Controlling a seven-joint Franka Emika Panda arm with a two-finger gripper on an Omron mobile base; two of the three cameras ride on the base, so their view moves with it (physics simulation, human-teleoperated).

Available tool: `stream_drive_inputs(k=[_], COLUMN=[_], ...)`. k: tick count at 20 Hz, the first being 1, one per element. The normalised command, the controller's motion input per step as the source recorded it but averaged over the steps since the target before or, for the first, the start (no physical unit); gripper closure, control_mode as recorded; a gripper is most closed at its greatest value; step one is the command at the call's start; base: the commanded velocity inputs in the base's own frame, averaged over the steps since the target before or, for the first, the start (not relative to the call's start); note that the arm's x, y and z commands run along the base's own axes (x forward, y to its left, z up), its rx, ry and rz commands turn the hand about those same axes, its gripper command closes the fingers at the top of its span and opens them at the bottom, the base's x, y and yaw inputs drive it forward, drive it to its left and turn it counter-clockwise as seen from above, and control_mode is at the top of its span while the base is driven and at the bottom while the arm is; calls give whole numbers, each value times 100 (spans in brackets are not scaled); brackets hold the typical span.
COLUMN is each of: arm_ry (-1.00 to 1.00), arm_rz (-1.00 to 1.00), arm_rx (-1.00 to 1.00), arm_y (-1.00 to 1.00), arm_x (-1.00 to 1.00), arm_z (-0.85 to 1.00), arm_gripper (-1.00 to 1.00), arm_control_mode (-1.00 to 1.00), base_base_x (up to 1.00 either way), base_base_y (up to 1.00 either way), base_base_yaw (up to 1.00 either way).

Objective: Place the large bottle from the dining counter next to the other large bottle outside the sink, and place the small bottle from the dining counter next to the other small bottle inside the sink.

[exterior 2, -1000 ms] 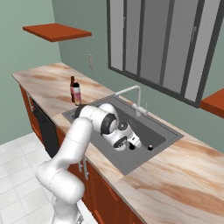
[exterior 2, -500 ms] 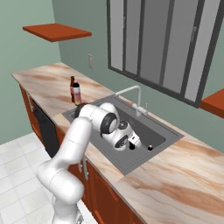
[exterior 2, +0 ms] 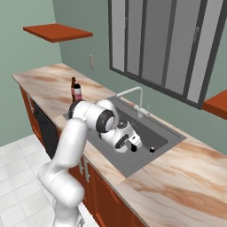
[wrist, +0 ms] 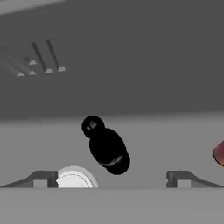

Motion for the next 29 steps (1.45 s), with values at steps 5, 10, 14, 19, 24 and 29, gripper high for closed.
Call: stream_drive_inputs(k=[5, 10, 14, 19, 24, 29], arm_ry=[0, 0, -2, -4, -3, -2], arm_rz=[-2, 0, 0, 0, 0, 0], arm_rx=[5, 7, 9, 9, 9, 6], arm_y=[-5, -11, -13, -16, -15, -2], arm_x=[-50, -51, -56, -74, -75, -63], arm_z=[70, 95, 92, 85, 88, 99], arm_gripper=[-100, -100, -100, -100, -100, -100], arm_control_mode=[-100, -100, -100, -100, -100, -100], base_base_x=[0, 0, 0, 0, 0, 0], base_base_y=[0, 0, 0, 0, 0, 0], base_base_yaw=[0, 0, 0, 0, 0, 0])
